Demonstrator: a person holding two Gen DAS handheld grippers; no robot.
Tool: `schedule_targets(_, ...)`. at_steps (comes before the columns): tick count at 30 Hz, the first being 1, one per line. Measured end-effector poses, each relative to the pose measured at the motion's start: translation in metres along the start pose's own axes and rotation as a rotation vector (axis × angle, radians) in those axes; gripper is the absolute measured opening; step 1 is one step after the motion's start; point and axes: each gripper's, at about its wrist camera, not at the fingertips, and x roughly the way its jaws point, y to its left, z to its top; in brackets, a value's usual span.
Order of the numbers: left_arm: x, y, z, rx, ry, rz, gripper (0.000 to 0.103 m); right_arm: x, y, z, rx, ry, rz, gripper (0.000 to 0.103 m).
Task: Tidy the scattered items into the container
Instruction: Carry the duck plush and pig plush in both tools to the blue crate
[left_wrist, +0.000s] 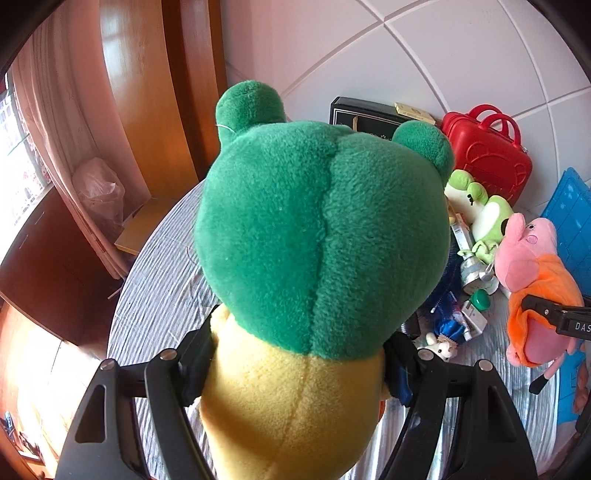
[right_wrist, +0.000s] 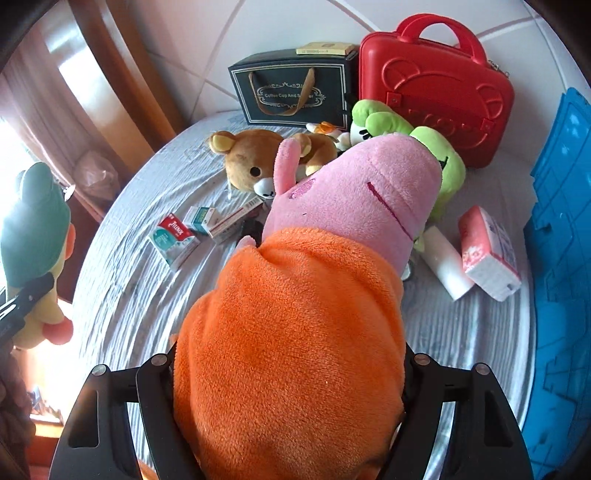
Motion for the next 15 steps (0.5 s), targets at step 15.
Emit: schedule_targets(15,-0.083,-0.079,0.0,0.067,-0.078,-0.05,0.074,-0.126,-0.027,-0.036,-0.035,-0.128,0.061,0.077)
